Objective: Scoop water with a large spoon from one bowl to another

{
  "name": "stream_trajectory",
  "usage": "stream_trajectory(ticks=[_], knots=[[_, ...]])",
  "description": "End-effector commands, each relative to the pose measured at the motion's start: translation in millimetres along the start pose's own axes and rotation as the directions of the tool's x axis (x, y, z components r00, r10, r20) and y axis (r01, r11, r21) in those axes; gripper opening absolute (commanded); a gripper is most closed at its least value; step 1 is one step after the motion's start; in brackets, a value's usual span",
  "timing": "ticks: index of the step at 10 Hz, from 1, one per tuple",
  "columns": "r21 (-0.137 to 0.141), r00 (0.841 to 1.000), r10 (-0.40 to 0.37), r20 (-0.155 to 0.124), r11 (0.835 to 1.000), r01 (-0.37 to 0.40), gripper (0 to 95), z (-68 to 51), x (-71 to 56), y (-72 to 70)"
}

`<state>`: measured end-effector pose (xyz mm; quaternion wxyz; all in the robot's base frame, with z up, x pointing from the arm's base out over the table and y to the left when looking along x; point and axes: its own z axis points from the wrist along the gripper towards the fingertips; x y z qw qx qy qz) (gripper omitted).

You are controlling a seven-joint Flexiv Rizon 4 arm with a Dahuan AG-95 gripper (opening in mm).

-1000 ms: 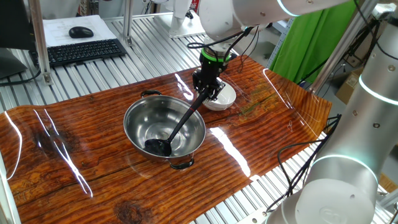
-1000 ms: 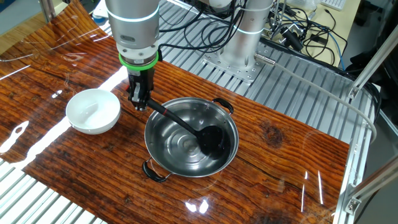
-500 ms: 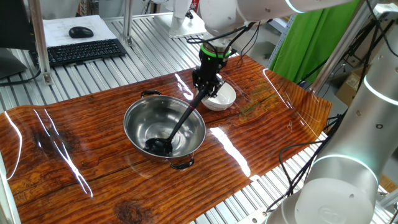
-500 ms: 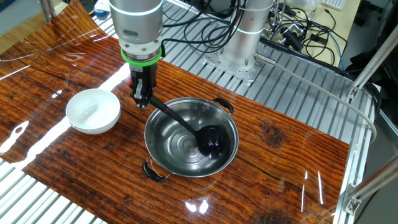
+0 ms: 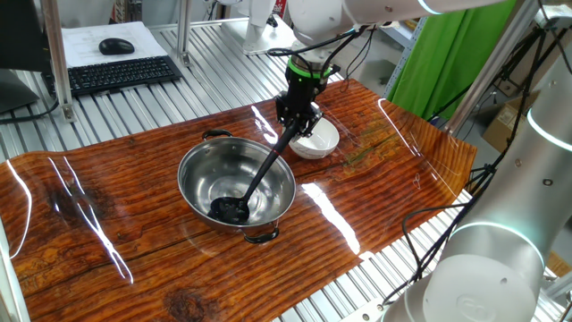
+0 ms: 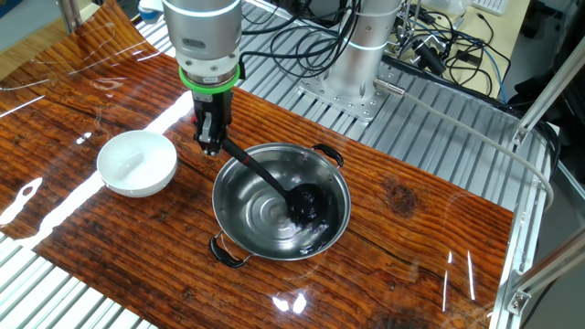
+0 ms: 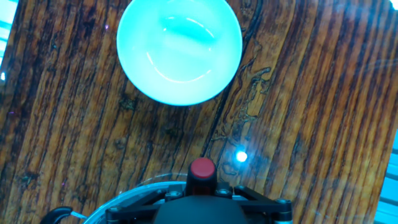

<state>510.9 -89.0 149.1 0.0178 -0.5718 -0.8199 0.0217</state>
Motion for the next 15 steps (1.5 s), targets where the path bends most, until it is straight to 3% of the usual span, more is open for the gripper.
stream_trajectory(ticks=[1, 9, 13, 15], knots=[[0.004, 1.0, -0.001, 0.001, 1.0, 0.001, 0.0, -5.1, 0.0, -0.3], [0.026, 1.0, -0.015, 0.016, 1.0, 0.015, 0.0, -26.7, -1.4, -0.8], [0.041, 0.999, -0.032, 0.041, 0.999, 0.03, 0.0, -34.5, -3.2, 0.8], [0.044, 0.999, -0.021, 0.034, 0.999, 0.02, 0.0, -36.7, -1.5, 1.2]])
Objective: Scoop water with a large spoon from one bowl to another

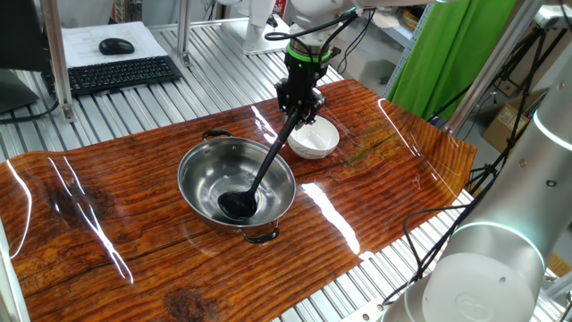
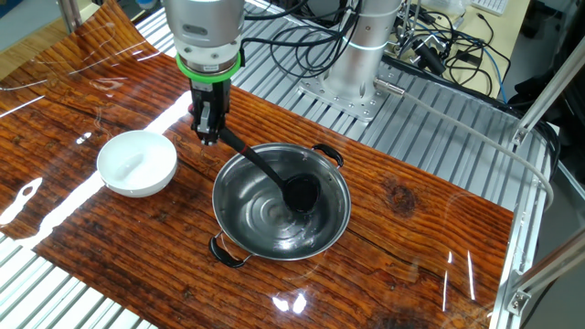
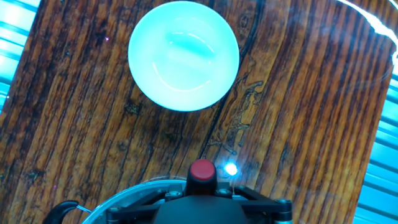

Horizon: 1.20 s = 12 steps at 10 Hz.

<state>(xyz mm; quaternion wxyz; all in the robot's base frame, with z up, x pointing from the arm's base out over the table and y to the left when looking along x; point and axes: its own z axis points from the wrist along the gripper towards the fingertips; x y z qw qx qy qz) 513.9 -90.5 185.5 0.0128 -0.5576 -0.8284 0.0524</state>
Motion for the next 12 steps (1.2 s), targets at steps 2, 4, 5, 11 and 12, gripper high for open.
stream_trajectory(ticks=[2, 4, 5, 11, 12], knots=[[0.013, 1.0, -0.002, -0.007, 1.0, 0.002, 0.0, -1.8, 0.7, 1.7], [0.012, 1.0, 0.009, -0.011, 1.0, -0.009, 0.0, -3.1, 0.4, 2.0], [0.016, 1.0, -0.002, -0.008, 1.0, 0.002, 0.0, -3.4, 0.9, 2.1], [0.034, 1.0, -0.024, -0.01, 0.999, 0.024, 0.0, -10.2, -7.0, 6.8], [0.032, 1.0, -0.021, -0.009, 0.999, 0.021, 0.0, -10.4, -6.8, 6.8]])
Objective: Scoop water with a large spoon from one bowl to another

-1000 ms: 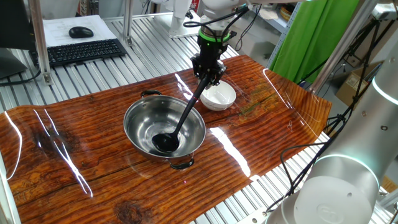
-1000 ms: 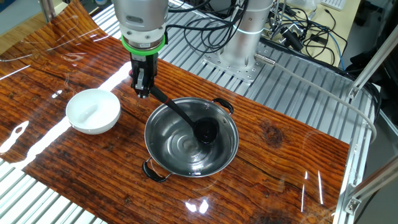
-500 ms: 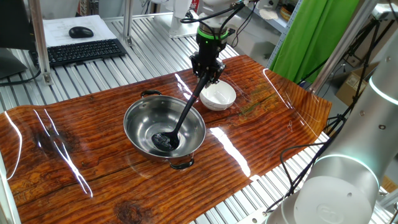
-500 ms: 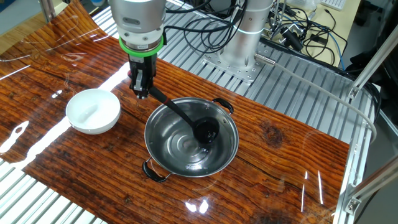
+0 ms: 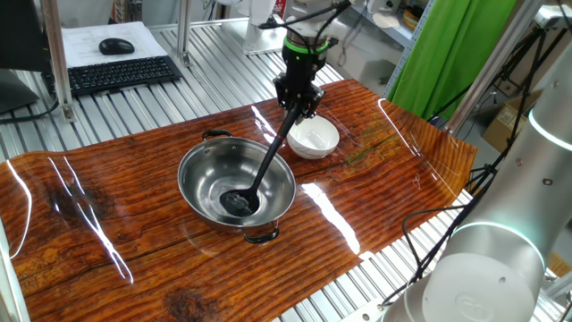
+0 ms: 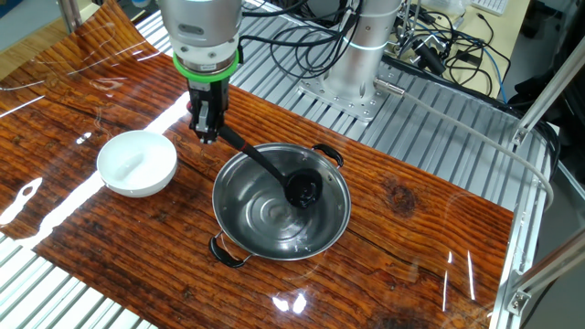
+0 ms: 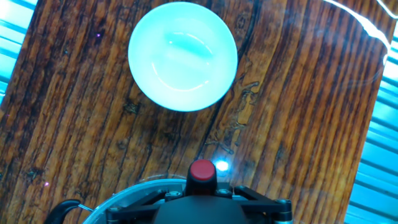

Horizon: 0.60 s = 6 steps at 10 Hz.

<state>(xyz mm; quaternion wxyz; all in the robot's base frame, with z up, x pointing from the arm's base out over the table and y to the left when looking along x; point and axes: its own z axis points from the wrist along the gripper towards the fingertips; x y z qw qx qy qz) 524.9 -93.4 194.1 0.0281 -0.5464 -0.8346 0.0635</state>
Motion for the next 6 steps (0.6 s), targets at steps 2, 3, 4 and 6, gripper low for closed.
stream_trajectory(ticks=[2, 3, 4, 6], knots=[[-0.001, 1.0, 0.003, 0.005, 1.0, -0.003, 0.0, -2.8, 0.7, -0.5], [-0.002, 1.0, 0.008, 0.002, 1.0, -0.008, 0.0, -2.7, 1.1, -0.6], [0.003, 1.0, -0.005, 0.005, 1.0, 0.005, 0.0, -3.3, -0.2, 0.2], [-0.001, 1.0, 0.002, -0.002, 1.0, -0.002, 0.0, -4.5, -0.6, 0.6]])
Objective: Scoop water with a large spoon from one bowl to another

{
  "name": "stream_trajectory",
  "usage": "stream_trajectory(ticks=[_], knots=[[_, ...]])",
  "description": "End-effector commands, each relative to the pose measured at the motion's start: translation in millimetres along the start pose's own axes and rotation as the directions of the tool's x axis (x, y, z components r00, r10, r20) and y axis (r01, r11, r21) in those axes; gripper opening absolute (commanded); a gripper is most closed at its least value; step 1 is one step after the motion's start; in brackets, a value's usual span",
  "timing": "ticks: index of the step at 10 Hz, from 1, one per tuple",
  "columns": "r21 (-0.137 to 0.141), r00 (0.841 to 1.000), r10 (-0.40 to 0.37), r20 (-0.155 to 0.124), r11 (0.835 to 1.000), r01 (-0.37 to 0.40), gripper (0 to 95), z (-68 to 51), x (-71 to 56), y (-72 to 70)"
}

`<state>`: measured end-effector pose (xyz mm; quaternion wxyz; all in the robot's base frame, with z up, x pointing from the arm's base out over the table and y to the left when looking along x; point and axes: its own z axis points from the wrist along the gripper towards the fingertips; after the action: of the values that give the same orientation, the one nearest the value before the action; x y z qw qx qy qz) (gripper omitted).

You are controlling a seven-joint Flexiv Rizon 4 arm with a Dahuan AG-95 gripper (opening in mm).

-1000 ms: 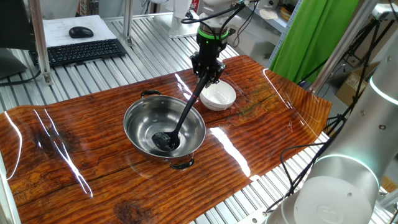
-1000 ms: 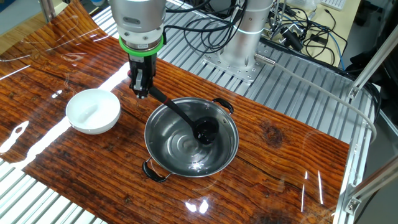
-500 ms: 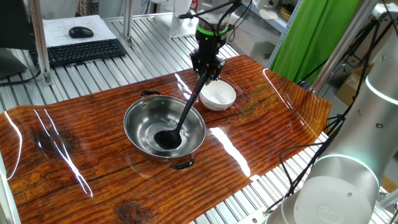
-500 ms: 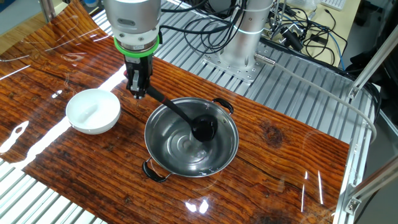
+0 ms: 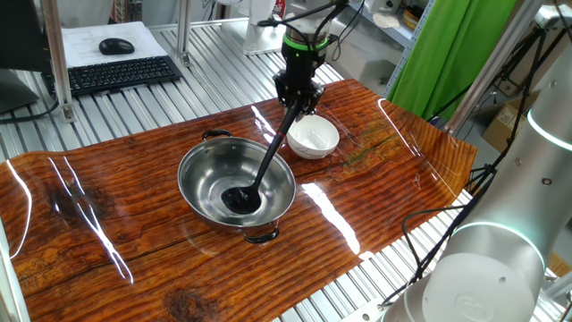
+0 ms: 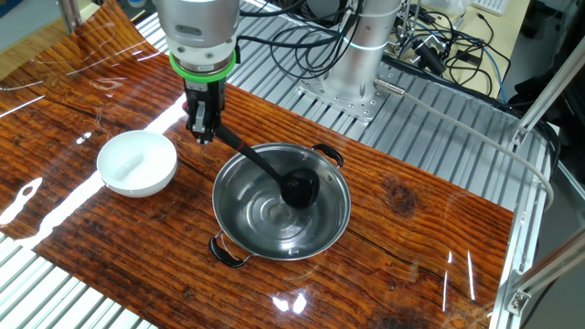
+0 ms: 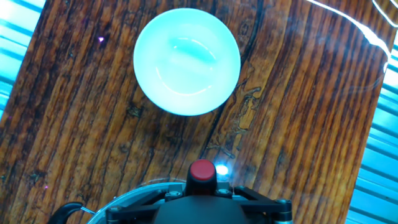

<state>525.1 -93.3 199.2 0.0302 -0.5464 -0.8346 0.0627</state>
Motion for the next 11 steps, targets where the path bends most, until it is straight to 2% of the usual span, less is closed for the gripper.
stream_trajectory(ticks=[1, 4, 6, 7, 11], knots=[[-0.012, 1.0, -0.001, 0.006, 1.0, 0.001, 0.0, 0.2, -0.8, 1.3], [-0.038, 1.0, -0.02, 0.0, 0.999, 0.02, 0.0, -3.9, -6.9, 3.9], [-0.052, 0.999, -0.033, -0.001, 0.998, 0.033, 0.0, -9.6, -15.5, 7.1], [-0.077, 0.999, -0.033, -0.002, 0.997, 0.033, 0.0, -11.7, -19.0, 8.3], [-0.09, 0.997, -0.079, 0.004, 0.993, 0.079, 0.0, -23.1, -31.8, 12.6]])
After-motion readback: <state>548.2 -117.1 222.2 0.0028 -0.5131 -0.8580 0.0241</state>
